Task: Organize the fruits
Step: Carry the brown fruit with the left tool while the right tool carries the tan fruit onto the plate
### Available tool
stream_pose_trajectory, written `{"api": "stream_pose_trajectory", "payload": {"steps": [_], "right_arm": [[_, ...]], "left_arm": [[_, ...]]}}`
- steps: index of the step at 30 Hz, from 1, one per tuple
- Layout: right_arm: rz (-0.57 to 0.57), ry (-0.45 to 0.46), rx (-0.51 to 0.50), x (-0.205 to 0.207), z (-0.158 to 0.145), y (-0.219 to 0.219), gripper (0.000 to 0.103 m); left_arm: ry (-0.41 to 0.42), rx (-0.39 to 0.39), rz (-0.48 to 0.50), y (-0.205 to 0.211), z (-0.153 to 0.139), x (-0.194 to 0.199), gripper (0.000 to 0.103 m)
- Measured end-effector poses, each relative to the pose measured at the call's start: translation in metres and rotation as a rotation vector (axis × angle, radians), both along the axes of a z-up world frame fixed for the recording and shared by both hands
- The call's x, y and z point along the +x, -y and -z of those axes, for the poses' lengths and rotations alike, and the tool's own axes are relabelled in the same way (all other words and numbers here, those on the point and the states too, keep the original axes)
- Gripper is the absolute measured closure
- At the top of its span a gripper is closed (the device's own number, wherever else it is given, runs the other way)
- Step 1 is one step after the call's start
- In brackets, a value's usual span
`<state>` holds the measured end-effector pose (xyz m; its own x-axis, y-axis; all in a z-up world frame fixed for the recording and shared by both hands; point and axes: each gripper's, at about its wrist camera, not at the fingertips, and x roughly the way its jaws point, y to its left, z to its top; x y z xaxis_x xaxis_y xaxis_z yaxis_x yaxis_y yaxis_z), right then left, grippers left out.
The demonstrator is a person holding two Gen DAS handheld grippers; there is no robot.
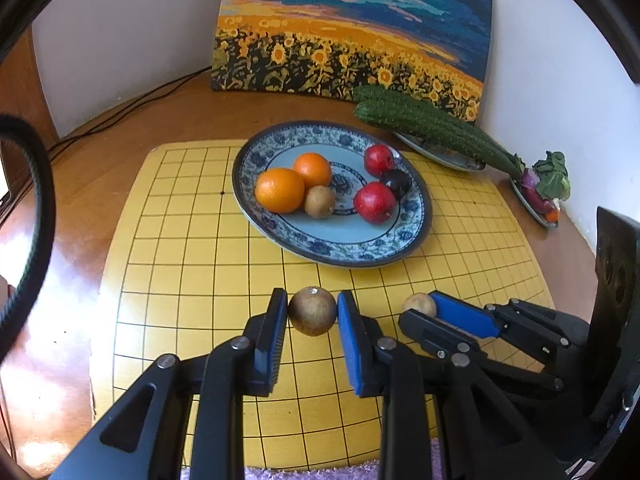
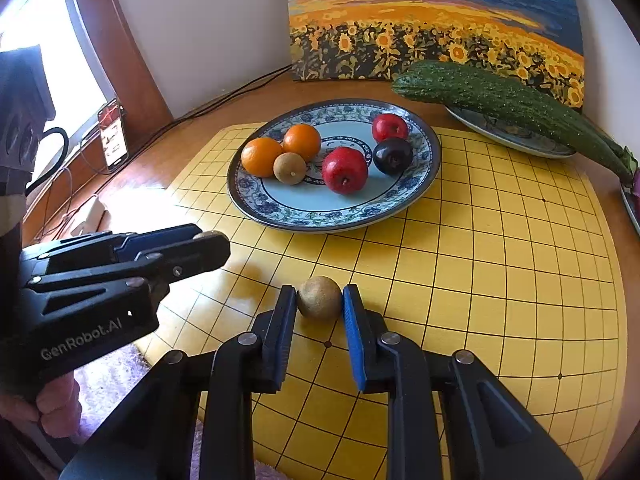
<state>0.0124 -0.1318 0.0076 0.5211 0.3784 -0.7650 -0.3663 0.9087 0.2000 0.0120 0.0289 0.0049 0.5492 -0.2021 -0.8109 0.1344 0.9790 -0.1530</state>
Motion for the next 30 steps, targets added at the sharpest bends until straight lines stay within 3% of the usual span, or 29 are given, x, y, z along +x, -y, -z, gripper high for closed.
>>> {"api": "stream_pose_trajectory", "payload": {"steps": [13, 30], "right_arm": [[0.001, 0.049, 0.011, 0.007, -0.030, 0.008, 0.078], [0.037, 0.078, -0.024, 0.041, -0.036, 0.013, 0.078]], "left_arm": [[0.056, 0.015, 0.001, 0.006, -0.028, 0.013, 0.076], [0.044, 0.030, -0.028, 0.013, -0.013, 0.046, 0.076]]}}
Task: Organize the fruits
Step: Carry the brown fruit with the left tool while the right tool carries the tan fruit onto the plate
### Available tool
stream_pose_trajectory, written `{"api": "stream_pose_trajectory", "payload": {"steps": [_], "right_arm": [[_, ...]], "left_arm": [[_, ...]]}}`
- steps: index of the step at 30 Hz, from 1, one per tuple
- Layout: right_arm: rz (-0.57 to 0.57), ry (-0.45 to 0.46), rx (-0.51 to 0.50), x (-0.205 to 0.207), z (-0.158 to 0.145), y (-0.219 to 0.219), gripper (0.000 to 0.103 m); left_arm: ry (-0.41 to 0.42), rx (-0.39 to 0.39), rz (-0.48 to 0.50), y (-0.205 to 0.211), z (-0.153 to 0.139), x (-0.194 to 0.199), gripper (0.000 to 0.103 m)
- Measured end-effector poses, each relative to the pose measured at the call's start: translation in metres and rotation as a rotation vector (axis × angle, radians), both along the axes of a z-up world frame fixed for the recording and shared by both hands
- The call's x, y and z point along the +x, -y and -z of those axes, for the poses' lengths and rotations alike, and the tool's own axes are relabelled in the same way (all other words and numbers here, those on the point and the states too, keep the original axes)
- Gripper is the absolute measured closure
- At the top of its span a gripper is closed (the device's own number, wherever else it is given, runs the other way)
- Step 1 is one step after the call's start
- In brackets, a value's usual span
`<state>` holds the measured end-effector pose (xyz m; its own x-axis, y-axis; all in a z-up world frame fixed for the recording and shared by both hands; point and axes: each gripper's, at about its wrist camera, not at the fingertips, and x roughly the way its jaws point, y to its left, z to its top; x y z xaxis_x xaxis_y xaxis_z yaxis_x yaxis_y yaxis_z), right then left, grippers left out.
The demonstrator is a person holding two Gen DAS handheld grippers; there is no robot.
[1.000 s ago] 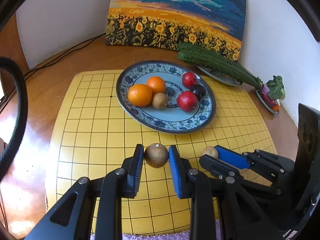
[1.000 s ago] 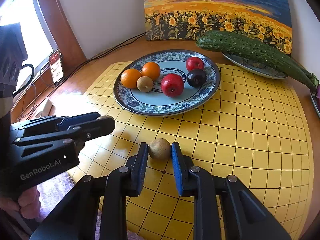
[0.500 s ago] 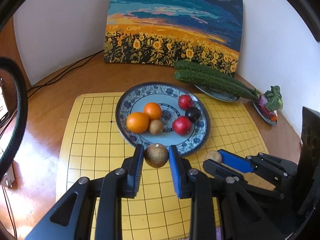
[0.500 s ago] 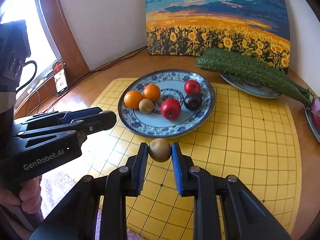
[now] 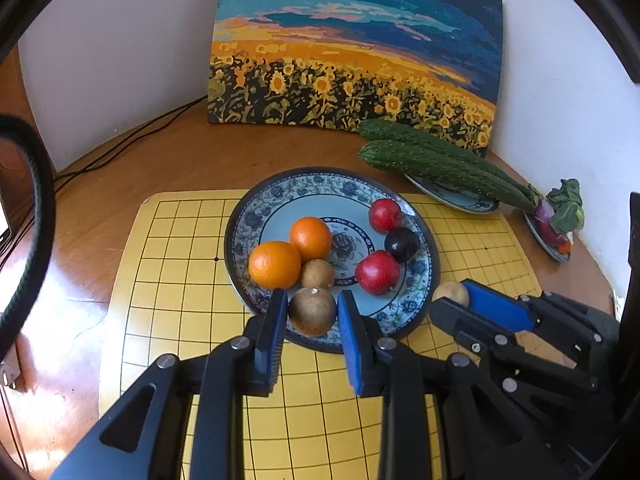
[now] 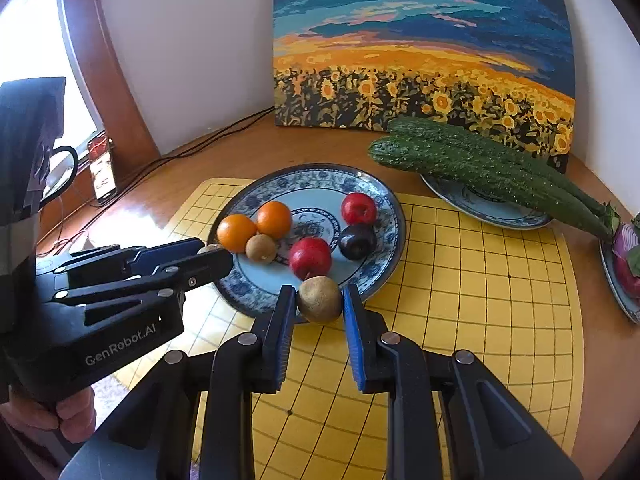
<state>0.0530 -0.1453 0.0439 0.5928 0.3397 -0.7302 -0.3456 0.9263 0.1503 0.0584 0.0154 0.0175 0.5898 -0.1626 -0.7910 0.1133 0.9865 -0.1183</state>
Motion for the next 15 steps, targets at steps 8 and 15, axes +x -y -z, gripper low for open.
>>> {"api": "stream_pose_trajectory", "payload": {"steps": [8, 15], "right_arm": [[0.004, 0.006, -0.004, 0.011, 0.000, -0.001, 0.078], [-0.003, 0.024, -0.006, 0.023, -0.004, -0.007, 0.078]], "left_arm": [[0.010, 0.007, 0.002, 0.002, -0.002, 0.009, 0.076], [0.016, -0.010, -0.014, -0.002, -0.006, 0.026, 0.076]]}}
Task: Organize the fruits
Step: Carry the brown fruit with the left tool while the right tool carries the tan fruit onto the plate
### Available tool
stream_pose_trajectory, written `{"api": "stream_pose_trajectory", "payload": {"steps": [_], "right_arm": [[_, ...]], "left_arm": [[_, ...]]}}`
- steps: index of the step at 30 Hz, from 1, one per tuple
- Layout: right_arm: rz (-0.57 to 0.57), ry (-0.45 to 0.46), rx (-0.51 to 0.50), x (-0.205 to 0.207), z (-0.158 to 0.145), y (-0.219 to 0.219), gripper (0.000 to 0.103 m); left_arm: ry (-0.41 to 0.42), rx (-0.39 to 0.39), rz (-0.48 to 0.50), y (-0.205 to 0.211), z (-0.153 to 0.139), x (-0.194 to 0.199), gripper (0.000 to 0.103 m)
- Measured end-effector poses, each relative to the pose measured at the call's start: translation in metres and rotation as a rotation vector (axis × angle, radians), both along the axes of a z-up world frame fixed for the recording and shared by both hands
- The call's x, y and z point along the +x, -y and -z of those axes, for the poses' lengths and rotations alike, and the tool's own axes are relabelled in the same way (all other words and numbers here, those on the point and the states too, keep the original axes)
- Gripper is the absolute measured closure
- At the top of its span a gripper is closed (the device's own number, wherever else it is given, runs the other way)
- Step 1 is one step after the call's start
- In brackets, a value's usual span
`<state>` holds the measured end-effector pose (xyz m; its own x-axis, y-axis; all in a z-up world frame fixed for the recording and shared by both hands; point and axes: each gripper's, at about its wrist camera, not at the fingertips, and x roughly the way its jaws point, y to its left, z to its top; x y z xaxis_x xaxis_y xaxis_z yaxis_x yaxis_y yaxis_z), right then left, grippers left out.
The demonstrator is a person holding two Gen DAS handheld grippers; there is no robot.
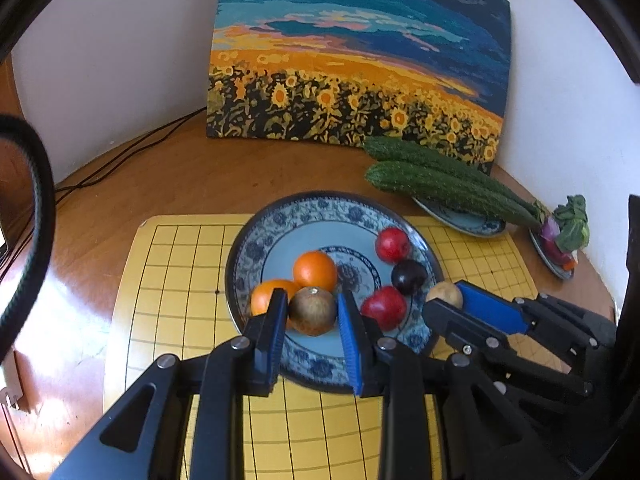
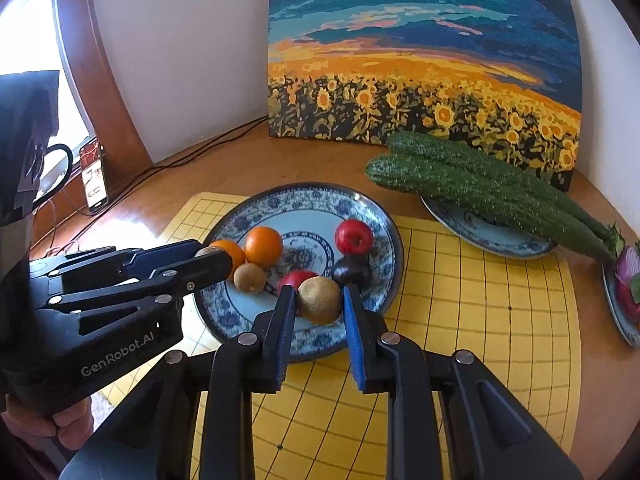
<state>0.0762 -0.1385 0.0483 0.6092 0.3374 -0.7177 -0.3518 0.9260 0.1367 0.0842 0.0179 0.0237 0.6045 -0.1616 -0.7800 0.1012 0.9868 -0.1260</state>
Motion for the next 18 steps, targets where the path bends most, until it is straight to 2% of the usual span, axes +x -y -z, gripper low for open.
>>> {"api": "stream_pose_trajectory", "payload": {"steps": [10, 18], "right_arm": [[-0.019, 0.006, -0.007, 0.019, 0.004, -0.012, 0.078], [-0.037, 0.025, -0.034, 0.025, 0.009, -0.021, 0.078]], "left_arm": [[-0.025, -0.052, -0.045, -0.012, 0.002, 0.024, 0.076], [-0.019, -0.026, -0.054, -0.010, 0.000, 0.023, 0.076]]}}
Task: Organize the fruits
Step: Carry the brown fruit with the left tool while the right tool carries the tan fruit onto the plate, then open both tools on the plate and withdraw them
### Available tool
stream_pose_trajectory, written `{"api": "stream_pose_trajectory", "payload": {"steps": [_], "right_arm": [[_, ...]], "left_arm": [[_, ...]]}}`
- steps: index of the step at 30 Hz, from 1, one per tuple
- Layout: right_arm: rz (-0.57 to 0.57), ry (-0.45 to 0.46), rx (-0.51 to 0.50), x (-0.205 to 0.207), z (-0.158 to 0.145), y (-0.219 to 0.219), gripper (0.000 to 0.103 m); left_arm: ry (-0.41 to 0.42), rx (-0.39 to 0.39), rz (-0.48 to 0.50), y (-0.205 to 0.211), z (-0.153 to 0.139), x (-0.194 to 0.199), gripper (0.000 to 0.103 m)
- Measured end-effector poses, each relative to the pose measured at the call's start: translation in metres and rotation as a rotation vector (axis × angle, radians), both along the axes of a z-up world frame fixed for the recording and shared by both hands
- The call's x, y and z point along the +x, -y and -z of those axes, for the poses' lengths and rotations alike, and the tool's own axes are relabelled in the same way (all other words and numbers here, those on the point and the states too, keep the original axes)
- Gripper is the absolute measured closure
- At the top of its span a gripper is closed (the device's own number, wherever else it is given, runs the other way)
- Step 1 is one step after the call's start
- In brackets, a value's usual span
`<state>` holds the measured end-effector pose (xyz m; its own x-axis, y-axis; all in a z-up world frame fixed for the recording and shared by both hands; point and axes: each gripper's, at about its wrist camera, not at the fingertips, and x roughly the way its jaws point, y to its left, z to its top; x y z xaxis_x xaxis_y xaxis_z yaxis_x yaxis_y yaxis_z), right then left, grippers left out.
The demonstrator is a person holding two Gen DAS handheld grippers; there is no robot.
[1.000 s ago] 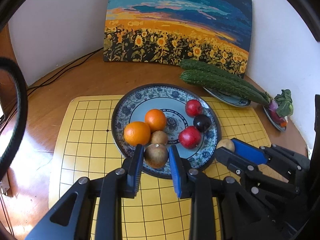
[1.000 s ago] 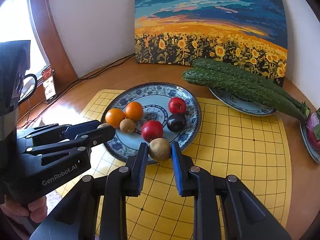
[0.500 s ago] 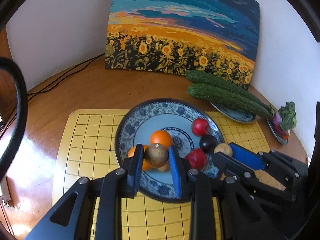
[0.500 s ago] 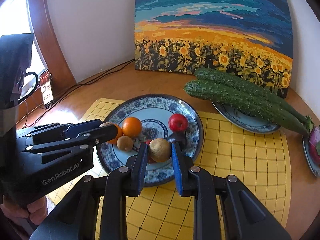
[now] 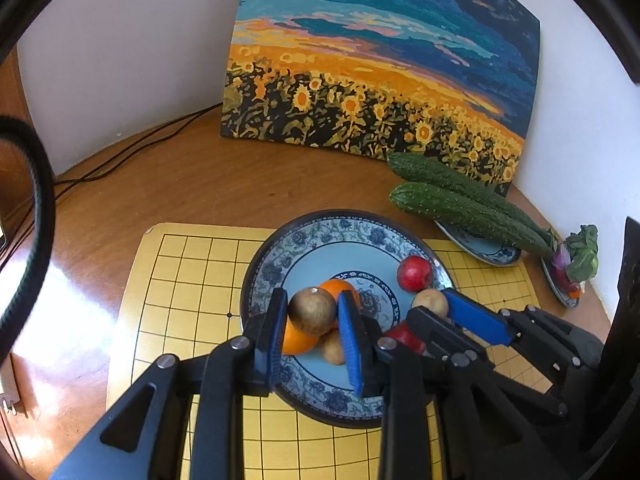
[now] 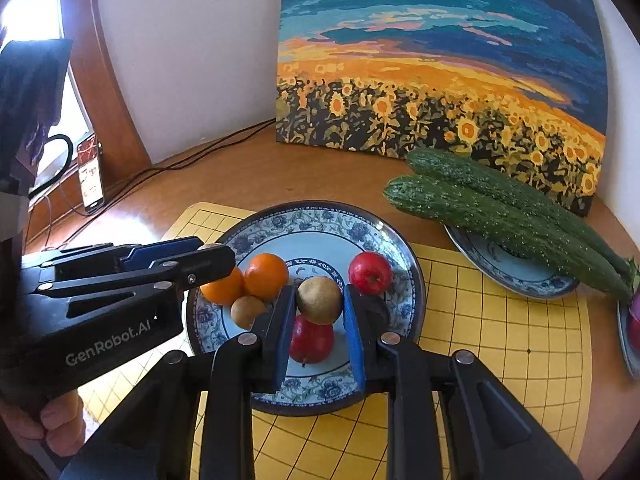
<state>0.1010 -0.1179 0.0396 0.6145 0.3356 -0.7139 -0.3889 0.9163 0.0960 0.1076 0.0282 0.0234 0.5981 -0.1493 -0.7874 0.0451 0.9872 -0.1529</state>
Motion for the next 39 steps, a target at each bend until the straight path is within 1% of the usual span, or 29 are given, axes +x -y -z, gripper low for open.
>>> {"api": "stream_pose_trajectory", "payload": {"steps": [3, 6, 12, 18, 19, 23, 25, 28, 34, 39], "right_arm": [[0.000, -0.002, -0.015, 0.003, 0.005, -0.003, 0.078], [0.003, -0.004, -0.020, 0.006, 0.010, -0.004, 0.078], [-0.007, 0.004, -0.027, 0.010, 0.012, -0.006, 0.078], [-0.019, 0.023, -0.063, 0.011, 0.013, -0.013, 0.078], [-0.019, 0.025, -0.066, 0.010, 0.014, -0.014, 0.078], [-0.016, 0.024, -0.064, 0.011, 0.014, -0.015, 0.078], [-0.016, 0.021, -0.056, 0.011, 0.013, -0.014, 0.072], [-0.013, 0.024, -0.060, 0.012, 0.012, -0.014, 0.069], [-0.006, 0.028, -0.064, 0.009, 0.010, -0.012, 0.061], [-0.006, 0.026, -0.054, 0.004, 0.008, -0.011, 0.059]], "left_arm": [[0.016, 0.003, 0.001, 0.001, 0.002, 0.003, 0.076], [0.023, -0.012, -0.002, 0.000, 0.003, 0.005, 0.076], [0.039, -0.017, 0.001, -0.001, 0.005, 0.008, 0.076], [0.022, 0.008, 0.024, 0.004, 0.014, 0.010, 0.076], [0.034, 0.010, 0.021, 0.004, 0.013, 0.009, 0.076], [0.037, 0.031, 0.029, 0.004, 0.013, 0.009, 0.076], [0.036, 0.033, 0.031, 0.004, 0.013, 0.009, 0.074], [0.030, 0.031, 0.023, 0.002, 0.014, 0.010, 0.071], [0.020, 0.037, 0.023, -0.001, 0.013, 0.007, 0.071], [0.020, 0.039, 0.027, -0.002, 0.009, 0.000, 0.070]]}}
